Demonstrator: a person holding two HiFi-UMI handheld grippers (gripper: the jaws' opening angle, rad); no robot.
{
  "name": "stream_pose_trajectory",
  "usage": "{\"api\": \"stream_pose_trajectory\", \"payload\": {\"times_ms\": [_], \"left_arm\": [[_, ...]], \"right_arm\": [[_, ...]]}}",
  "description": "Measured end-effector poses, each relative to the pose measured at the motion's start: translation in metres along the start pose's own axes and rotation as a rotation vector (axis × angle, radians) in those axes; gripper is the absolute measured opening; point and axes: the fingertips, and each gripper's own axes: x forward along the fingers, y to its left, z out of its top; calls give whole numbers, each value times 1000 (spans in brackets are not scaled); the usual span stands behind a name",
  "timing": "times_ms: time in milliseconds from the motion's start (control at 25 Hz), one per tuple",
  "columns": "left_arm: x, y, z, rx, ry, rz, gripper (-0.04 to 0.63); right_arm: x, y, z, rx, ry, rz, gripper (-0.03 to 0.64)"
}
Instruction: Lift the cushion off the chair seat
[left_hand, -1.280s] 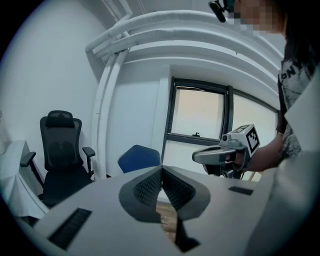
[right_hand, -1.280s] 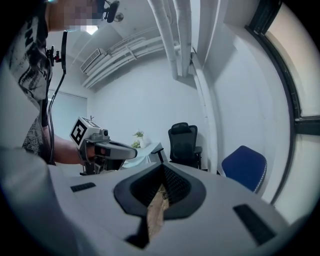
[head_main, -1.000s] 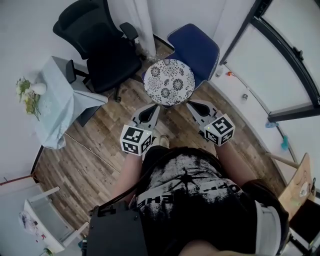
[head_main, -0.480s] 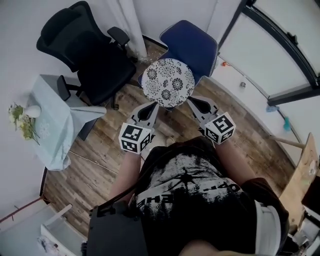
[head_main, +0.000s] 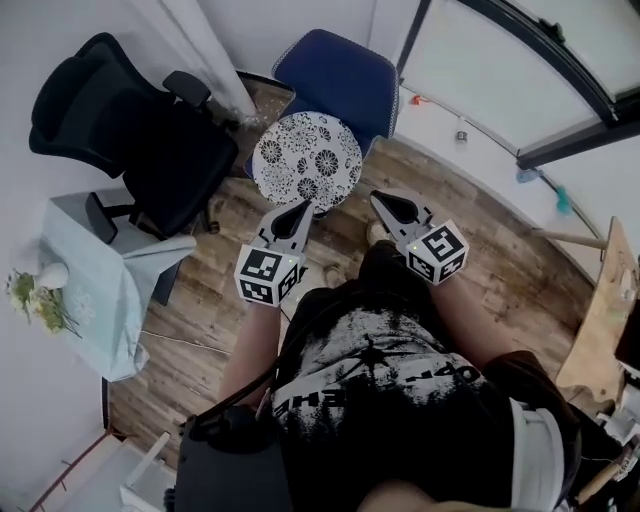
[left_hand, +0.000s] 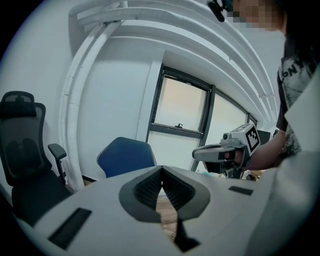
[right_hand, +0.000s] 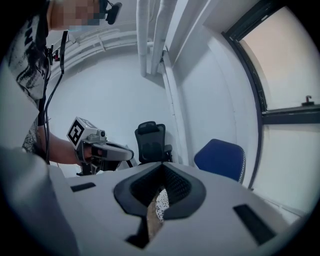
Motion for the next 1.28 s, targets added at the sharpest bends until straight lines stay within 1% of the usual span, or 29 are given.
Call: {"api": "stream_pose_trajectory", "payload": {"times_ms": [160, 480, 680, 880, 1000, 1280], "left_arm": [[29, 2, 8, -6, 6, -2, 12], [78, 20, 18, -15, 47, 26, 12], [108, 29, 10, -53, 75, 32, 12], [142, 26, -6, -91, 110, 12, 12], [155, 28, -15, -116, 129, 4, 12], [190, 43, -38, -170, 157, -9, 12]], "right_arm": [[3, -24, -3, 7, 23, 5, 17], [32, -80, -9, -6, 87, 58, 17], [52, -104, -24, -4, 129, 89, 17], [68, -128, -50, 2, 184, 90, 17], [79, -140, -72, 26, 225, 83, 17], [114, -186, -132, 59, 308, 10, 18]]}}
